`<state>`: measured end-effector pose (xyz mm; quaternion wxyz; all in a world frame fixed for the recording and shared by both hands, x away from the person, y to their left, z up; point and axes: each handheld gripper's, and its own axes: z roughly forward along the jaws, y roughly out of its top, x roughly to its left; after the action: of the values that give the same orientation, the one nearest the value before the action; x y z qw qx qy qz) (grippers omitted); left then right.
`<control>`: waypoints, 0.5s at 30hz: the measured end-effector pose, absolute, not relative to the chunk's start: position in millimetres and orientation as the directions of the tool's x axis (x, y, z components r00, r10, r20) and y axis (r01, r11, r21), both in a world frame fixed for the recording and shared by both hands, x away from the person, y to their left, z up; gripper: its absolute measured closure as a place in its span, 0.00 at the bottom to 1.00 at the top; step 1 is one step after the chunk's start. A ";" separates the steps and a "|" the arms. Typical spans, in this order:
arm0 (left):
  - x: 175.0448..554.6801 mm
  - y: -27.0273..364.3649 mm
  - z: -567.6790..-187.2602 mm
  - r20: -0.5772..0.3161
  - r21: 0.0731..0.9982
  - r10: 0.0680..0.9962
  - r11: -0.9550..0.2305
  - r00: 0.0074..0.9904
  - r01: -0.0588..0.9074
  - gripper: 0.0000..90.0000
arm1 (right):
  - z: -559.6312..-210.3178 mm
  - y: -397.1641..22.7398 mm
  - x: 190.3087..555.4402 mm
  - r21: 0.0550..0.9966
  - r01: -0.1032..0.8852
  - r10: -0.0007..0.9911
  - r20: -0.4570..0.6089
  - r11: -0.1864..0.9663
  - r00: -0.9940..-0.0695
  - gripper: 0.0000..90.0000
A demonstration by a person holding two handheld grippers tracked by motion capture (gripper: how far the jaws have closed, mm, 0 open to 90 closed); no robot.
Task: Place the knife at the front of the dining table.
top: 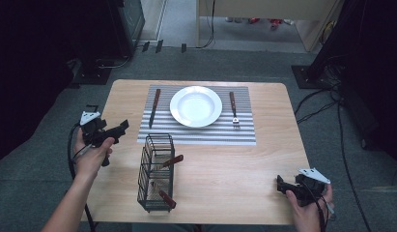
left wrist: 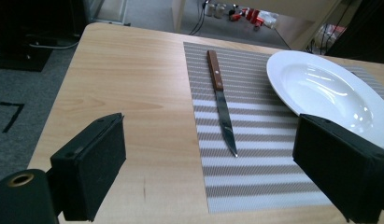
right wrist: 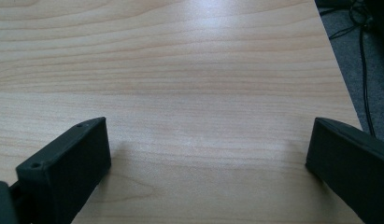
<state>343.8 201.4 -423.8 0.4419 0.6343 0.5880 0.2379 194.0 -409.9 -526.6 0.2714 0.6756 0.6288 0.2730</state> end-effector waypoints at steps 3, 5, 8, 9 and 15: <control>323.3 200.9 -430.0 -0.195 0.845 0.959 0.059 0.204 0.531 0.11 | -526.6 -409.9 194.0 0.710 0.701 0.998 0.028 -0.062 0.060 0.00; 313.5 200.0 -434.4 -0.179 0.843 0.962 0.043 0.205 0.536 0.11 | -526.6 -409.9 194.0 0.710 0.701 0.998 0.028 -0.062 0.060 0.00; 298.5 198.4 -444.2 -0.153 0.840 0.969 0.025 0.193 0.541 0.11 | -526.6 -409.9 194.0 0.710 0.702 0.998 0.028 -0.062 0.060 0.00; 293.9 197.6 -448.2 -0.118 0.834 0.975 -0.005 0.188 0.551 0.11 | -526.6 -409.9 194.0 0.710 0.701 0.998 0.028 -0.062 0.060 0.00; 279.8 190.0 -479.5 0.144 0.721 0.982 -0.188 0.121 0.667 0.11 | -526.6 -409.8 194.0 0.710 0.701 0.998 0.029 -0.063 0.061 0.00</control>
<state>279.8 190.0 -479.5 0.2527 0.7049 0.5850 0.3115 194.0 -409.8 -526.6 0.2712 0.6758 0.6284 0.2735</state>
